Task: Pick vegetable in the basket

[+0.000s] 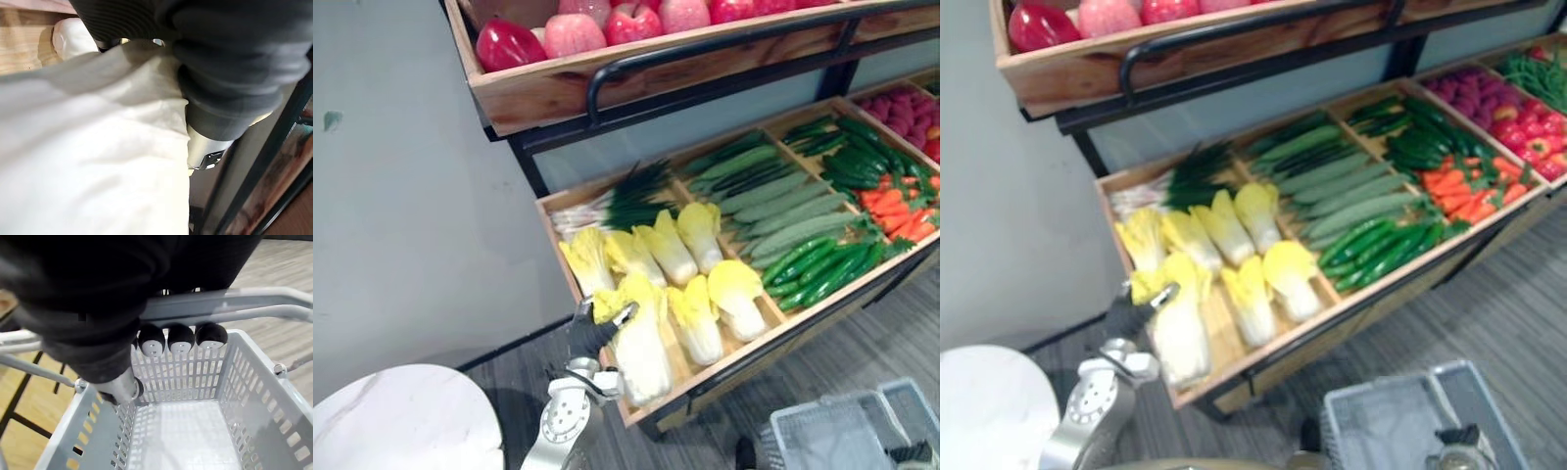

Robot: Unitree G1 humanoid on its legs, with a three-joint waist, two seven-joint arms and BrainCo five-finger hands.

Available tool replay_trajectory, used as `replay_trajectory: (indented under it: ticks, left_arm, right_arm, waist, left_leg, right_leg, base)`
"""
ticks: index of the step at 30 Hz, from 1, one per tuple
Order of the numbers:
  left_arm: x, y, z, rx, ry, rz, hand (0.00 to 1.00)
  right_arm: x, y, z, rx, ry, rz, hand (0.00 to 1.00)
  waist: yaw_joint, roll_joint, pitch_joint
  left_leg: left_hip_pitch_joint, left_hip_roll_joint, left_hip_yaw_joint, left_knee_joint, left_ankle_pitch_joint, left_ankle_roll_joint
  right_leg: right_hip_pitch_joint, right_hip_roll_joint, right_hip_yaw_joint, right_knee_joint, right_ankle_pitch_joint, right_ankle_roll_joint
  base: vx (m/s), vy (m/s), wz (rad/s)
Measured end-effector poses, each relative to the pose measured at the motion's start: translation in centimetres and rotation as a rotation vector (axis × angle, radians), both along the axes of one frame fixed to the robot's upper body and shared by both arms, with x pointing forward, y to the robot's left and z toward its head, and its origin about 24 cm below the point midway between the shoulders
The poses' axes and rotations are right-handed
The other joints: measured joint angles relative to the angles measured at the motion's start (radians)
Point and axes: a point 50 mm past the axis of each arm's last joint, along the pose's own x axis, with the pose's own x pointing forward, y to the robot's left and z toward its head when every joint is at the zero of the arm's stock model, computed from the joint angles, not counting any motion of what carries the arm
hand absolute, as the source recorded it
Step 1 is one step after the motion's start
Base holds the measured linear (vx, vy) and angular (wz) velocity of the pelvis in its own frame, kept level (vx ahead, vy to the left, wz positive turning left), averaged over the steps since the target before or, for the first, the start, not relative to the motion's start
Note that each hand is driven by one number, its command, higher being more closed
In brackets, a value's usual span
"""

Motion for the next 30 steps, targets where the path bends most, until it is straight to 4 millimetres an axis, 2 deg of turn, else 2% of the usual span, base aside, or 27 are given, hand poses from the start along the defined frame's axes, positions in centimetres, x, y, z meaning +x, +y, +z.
replay_trajectory:
  ticks: [5,14,18,21,23,30]
  left_arm:
    - [-0.8,-0.9,0.5,0.007,-0.028,-0.131,1.00]
    - [-1.4,-2.4,1.0,-0.001,-0.052,-0.327,1.00]
    - [-1.2,-3.4,1.4,0.012,-0.072,-0.393,1.00]
    - [-0.9,-4.9,2.1,0.003,-0.110,-0.461,1.00]
    - [-0.8,-5.9,2.5,0.011,-0.138,-0.505,1.00]
    - [0.1,-10.3,4.2,0.017,-0.251,-0.651,1.00]
  right_arm:
    - [1.8,-1.4,2.3,-0.063,-0.006,0.170,1.00]
    - [1.7,-1.0,2.3,-0.066,0.107,0.339,1.00]
    - [2.5,-0.6,2.9,-0.072,0.072,0.383,1.00]
    - [3.2,0.2,3.3,-0.072,0.048,0.440,1.00]
    - [4.0,1.0,3.6,-0.059,0.026,0.491,1.00]
    - [5.6,2.1,5.0,-0.068,-0.053,0.560,1.00]
  waist:
    - [-0.002,0.002,-0.002]
    - [-0.006,0.007,-0.019]
    - [-0.007,0.007,-0.019]
    - [-0.014,0.005,-0.020]
    - [-0.029,0.004,-0.021]
    - [-0.033,0.004,-0.021]
  left_leg:
    - [0.000,-0.002,0.038,0.022,-0.012,-0.001]
    - [0.002,-0.010,0.055,0.022,-0.014,-0.002]
    - [0.013,-0.013,0.072,0.022,-0.015,-0.001]
    - [0.016,-0.016,0.078,0.025,-0.017,0.000]
    - [0.017,-0.017,0.079,0.025,-0.017,0.000]
    - [0.018,-0.018,0.085,0.024,-0.017,0.000]
  right_leg:
    - [-0.015,0.003,0.037,0.000,0.013,-0.002]
    - [-0.026,0.002,0.061,0.000,0.029,-0.002]
    - [-0.027,0.002,0.078,0.000,0.033,-0.003]
    - [-0.027,0.000,0.082,0.000,0.032,-0.003]
    - [-0.027,0.000,0.083,0.000,0.027,-0.010]
    - [-0.033,0.001,0.090,0.000,0.030,-0.013]
  base:
    - [-0.05,-0.018,-0.21]
    - [0.00,-0.010,-0.06]
    - [-0.02,-0.009,-0.11]
    - [-0.04,-0.011,-0.07]
    - [-0.04,-0.016,-0.03]
    - [-0.01,-0.008,-0.02]
